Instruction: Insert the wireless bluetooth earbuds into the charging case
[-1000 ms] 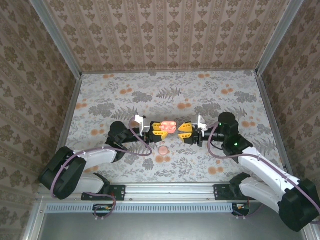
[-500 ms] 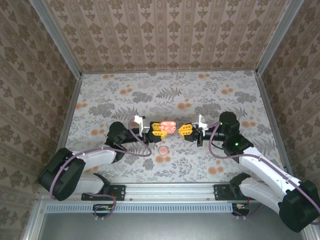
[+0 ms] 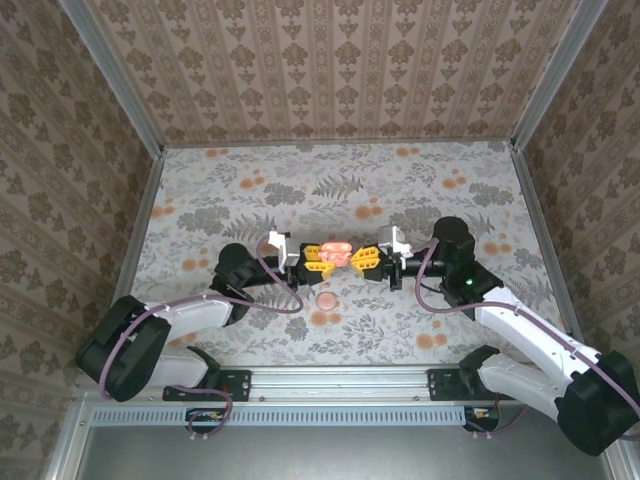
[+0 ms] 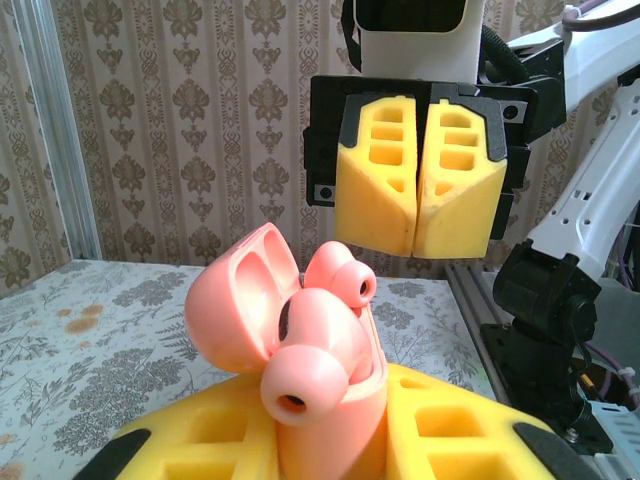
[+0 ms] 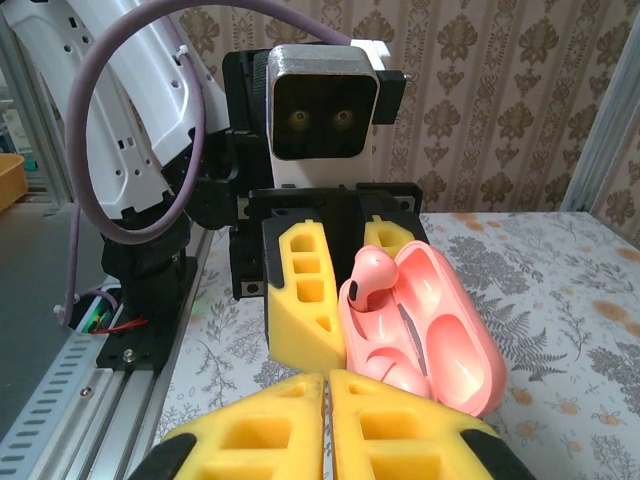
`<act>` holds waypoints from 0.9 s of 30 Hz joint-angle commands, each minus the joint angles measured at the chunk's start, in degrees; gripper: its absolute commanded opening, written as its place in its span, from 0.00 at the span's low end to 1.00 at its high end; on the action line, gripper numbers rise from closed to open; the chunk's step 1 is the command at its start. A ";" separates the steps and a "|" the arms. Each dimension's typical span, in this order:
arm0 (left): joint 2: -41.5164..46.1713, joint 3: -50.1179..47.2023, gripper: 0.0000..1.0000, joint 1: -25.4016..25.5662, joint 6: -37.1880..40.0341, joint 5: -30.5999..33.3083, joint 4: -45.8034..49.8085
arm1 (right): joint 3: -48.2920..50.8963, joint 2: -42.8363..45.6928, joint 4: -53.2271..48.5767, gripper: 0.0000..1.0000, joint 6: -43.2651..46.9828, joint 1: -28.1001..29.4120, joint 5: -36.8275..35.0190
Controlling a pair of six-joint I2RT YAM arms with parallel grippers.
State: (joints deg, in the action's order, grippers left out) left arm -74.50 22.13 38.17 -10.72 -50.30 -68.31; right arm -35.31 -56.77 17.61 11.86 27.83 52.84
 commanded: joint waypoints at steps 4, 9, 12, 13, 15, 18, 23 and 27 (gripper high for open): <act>1.29 -0.07 0.23 -0.12 0.88 -0.17 0.33 | -2.03 -1.14 -0.08 0.10 1.06 0.66 1.43; 1.37 -0.06 0.23 -0.12 0.86 -0.28 0.28 | -2.31 -1.83 -0.49 0.10 1.44 0.73 0.87; 1.46 0.02 0.23 -0.12 0.83 -0.32 0.33 | -2.48 -2.54 -0.45 0.10 1.50 0.80 0.82; 1.45 0.07 0.23 -0.12 0.76 -0.32 0.29 | -2.61 -2.84 -0.40 0.10 1.50 0.87 0.85; 1.53 0.11 0.23 -0.12 0.79 -0.32 0.27 | -2.81 -3.38 -0.44 0.10 1.50 1.04 0.80; 1.56 0.15 0.23 -0.12 0.70 -0.39 0.36 | -3.18 -4.08 -0.53 0.10 1.55 1.28 0.70; 1.81 0.19 0.23 -0.12 0.79 -0.60 0.32 | -3.88 -4.64 -1.32 0.09 1.68 1.43 -0.34; 1.99 0.42 0.23 -0.12 0.70 -0.97 0.38 | -4.41 -5.01 -2.16 0.09 1.72 1.56 -1.48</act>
State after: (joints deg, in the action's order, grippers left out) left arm -74.26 22.13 38.17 -10.72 -50.28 -67.05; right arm -37.69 -61.17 16.88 12.29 28.95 52.71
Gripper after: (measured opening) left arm 0.235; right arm 0.095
